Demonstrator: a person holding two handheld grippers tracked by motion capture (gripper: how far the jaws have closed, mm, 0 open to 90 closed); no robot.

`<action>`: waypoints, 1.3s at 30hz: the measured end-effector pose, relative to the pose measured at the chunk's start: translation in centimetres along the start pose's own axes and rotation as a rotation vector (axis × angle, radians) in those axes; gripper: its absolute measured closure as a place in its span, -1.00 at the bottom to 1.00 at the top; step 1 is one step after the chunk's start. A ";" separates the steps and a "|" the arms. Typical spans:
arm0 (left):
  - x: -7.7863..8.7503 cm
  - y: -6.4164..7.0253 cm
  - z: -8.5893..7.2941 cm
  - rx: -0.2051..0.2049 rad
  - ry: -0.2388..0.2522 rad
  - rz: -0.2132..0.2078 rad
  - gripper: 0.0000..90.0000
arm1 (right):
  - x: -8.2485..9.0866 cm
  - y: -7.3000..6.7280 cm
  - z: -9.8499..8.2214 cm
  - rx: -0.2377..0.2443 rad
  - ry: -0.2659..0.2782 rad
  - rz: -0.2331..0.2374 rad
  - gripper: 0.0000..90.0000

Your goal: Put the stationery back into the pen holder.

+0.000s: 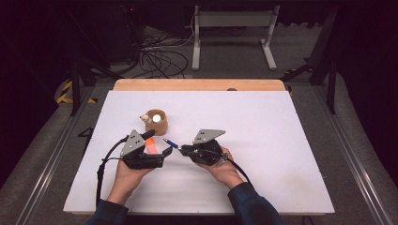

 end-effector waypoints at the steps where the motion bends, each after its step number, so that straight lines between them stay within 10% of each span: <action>1: 0.0 0.0 0.0 0.001 -0.001 -0.001 -0.73 | 0.1 0.0 0.1 0.002 0.010 0.000 0.78; 21: -0.5 0.1 -0.3 0.096 -0.007 -0.053 -0.55 | 0.8 -0.9 1.5 0.040 0.144 0.005 0.78; 39: 0.1 0.9 0.4 0.095 0.062 -0.154 0.13 | 0.5 -1.8 1.9 0.102 0.187 -0.005 0.78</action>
Point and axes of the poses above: each handheld gripper's, and its own axes: x roughly backward along the jaws, z roughly out of its top, y roughly to its right, the point moved 6 cm from there along -x, roughly forward along the jaws, and after that the axes turned 2 degrees about x, right-handed, at the moved point
